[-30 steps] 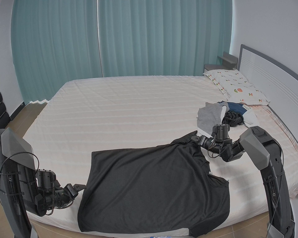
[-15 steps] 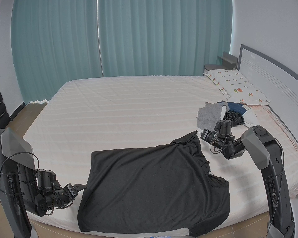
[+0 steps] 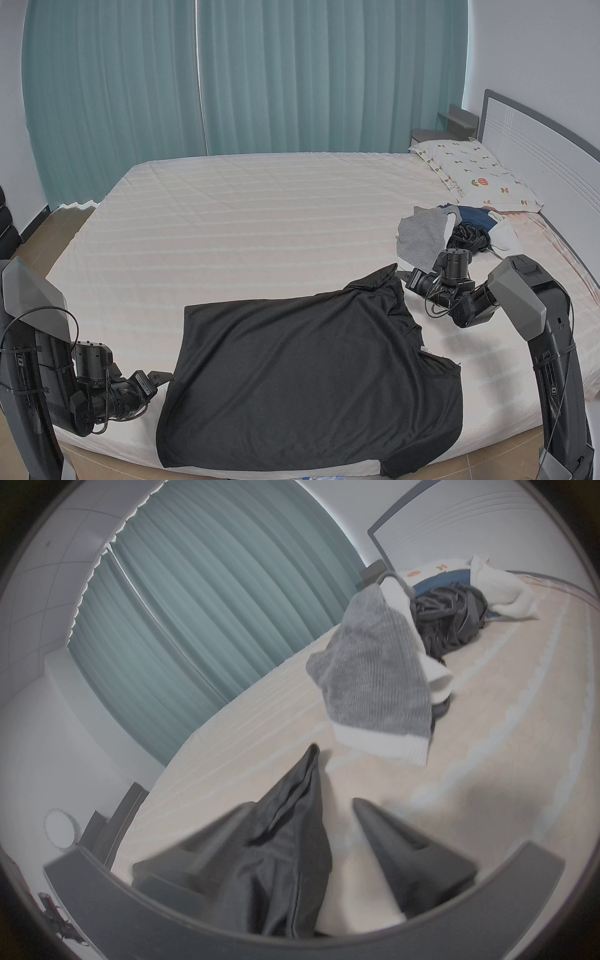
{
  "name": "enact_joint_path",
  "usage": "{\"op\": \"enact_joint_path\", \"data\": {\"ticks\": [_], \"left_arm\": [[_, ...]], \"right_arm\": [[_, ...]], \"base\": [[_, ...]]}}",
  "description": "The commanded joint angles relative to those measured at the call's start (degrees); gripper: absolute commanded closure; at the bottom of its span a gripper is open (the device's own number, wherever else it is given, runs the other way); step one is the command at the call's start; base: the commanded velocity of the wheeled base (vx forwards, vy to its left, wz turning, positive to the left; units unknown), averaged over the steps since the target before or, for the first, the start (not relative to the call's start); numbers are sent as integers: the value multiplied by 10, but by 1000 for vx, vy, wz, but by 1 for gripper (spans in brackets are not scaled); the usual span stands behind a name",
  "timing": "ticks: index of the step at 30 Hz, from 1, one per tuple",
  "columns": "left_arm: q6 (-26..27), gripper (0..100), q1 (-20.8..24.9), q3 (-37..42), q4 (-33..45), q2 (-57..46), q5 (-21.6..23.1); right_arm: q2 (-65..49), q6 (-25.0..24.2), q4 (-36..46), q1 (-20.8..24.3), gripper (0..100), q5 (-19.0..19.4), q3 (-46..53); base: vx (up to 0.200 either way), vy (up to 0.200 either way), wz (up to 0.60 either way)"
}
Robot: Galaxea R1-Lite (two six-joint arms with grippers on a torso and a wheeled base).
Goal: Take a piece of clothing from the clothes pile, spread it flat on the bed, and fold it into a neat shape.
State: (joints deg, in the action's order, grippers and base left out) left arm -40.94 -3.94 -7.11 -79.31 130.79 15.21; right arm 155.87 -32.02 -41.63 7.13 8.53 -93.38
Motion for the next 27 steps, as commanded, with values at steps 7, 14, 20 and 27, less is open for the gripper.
{"op": "enact_joint_path", "data": {"ticks": [7,14,20,27], "left_arm": [[0,0,0,0,-1,1,0],[1,0,0,0,-1,2,0],[1,0,1,-1,-1,2,0],[1,0,0,-1,0,2,0]], "right_arm": [[-9,5,4,15,0,8,32],[1,14,32,16,100,8,36],[3,14,27,10,100,6,23],[3,14,-1,3,100,-13,-19]], "base": [[0,0,0],[0,0,0],[0,0,0],[0,0,0]]}}
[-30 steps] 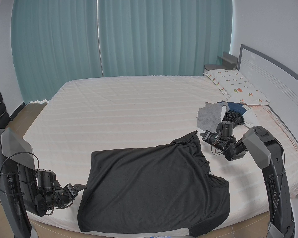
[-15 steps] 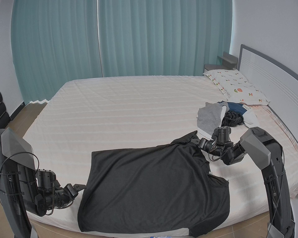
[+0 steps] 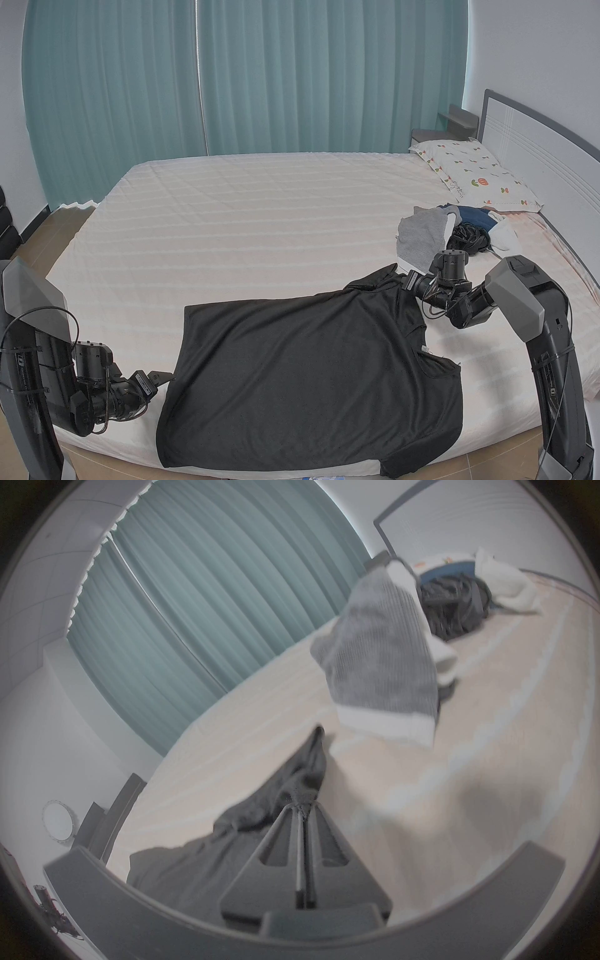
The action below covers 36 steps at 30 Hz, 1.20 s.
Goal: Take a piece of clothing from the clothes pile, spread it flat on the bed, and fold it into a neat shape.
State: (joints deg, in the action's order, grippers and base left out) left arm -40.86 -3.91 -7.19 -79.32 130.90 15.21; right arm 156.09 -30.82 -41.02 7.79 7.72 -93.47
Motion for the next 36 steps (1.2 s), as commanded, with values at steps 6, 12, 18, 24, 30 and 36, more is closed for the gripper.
{"op": "enact_joint_path", "data": {"ticks": [6,12,18,24,30,36], "left_arm": [[0,0,0,0,0,1,0],[0,0,0,0,0,1,0],[0,0,0,0,0,1,0],[0,0,0,0,0,1,0],[0,0,0,0,0,1,0],[0,0,1,0,0,1,0]], "right_arm": [[5,7,-9,-2,100,-7,-26],[31,30,-9,-6,100,-17,-49],[48,31,-9,-13,0,-33,-72],[34,25,-22,-22,0,-27,-59],[-18,23,-41,-45,0,34,43],[-49,23,-66,-62,0,92,139]], "base": [[0,0,0],[0,0,0],[0,0,0],[0,0,0],[0,0,0],[0,0,0]]}}
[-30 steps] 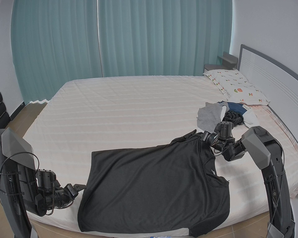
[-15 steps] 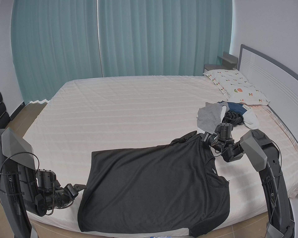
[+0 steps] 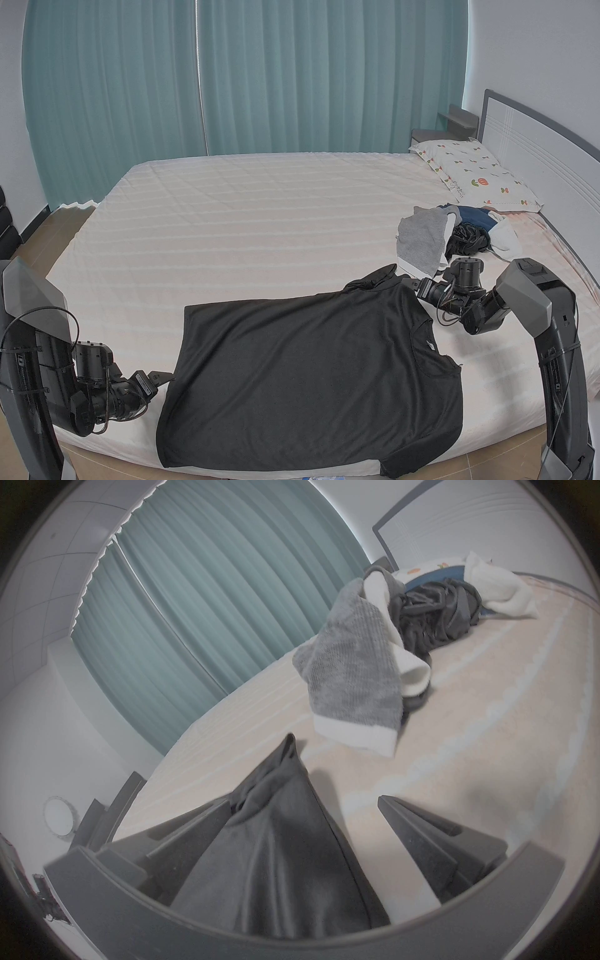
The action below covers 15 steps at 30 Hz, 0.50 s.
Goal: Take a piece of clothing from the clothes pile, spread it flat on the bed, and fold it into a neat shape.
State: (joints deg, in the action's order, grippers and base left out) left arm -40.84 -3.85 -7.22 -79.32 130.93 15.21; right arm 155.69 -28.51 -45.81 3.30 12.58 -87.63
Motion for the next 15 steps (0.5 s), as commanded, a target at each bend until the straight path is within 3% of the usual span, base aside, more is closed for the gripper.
{"op": "enact_joint_path", "data": {"ticks": [1,4,15], "left_arm": [[0,0,1,0,0,0,0],[0,0,1,1,0,0,0],[0,0,1,0,0,0,0]], "right_arm": [[-49,-1,-20,-18,0,55,93],[-57,0,-19,-20,0,90,131],[-41,6,-19,-18,0,91,142]], "base": [[0,0,0],[0,0,0],[0,0,0]]}}
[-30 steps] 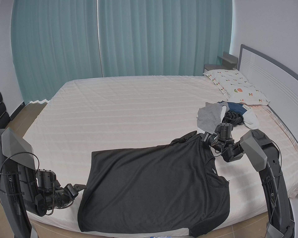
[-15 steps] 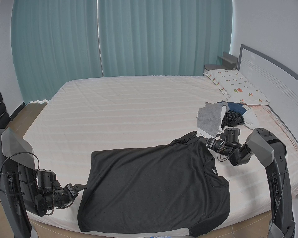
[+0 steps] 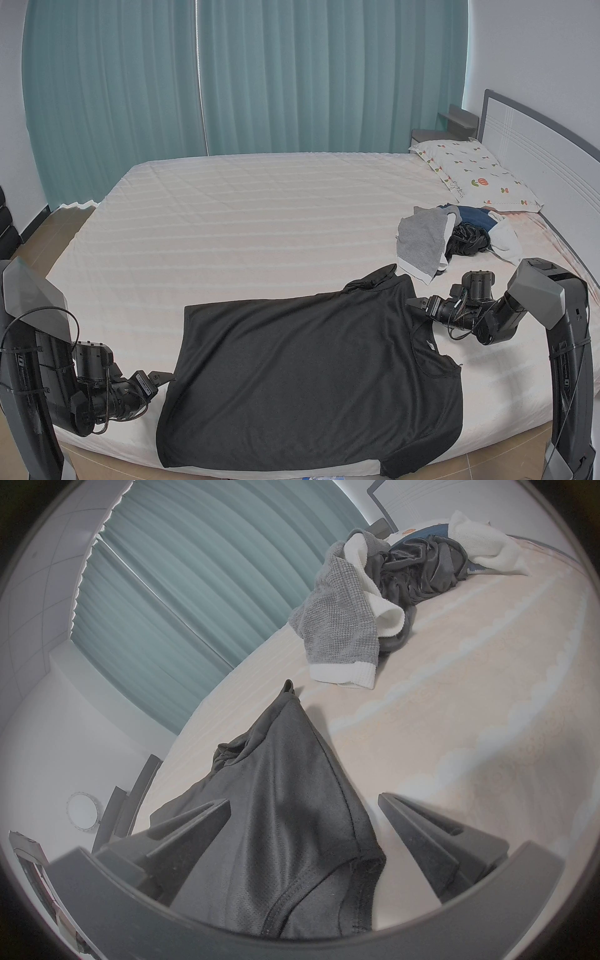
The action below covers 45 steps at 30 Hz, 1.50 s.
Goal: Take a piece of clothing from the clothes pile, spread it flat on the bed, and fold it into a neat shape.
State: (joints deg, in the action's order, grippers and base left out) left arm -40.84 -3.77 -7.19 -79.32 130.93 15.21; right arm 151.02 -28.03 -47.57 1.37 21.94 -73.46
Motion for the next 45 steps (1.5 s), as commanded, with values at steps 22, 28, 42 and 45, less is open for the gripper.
{"op": "enact_joint_path", "data": {"ticks": [22,28,42,45], "left_arm": [[0,0,0,0,0,0,-1],[0,0,0,0,0,0,-1],[0,0,3,1,0,0,-1],[-1,0,4,2,0,-1,-1]], "right_arm": [[12,-6,-1,-43,100,-21,-31],[16,-6,-2,-46,100,-21,-32],[-27,-6,-22,-46,0,-15,22],[-75,-7,-33,-46,0,-14,82]], "base": [[0,0,0],[0,0,0],[0,0,0],[0,0,0]]}}
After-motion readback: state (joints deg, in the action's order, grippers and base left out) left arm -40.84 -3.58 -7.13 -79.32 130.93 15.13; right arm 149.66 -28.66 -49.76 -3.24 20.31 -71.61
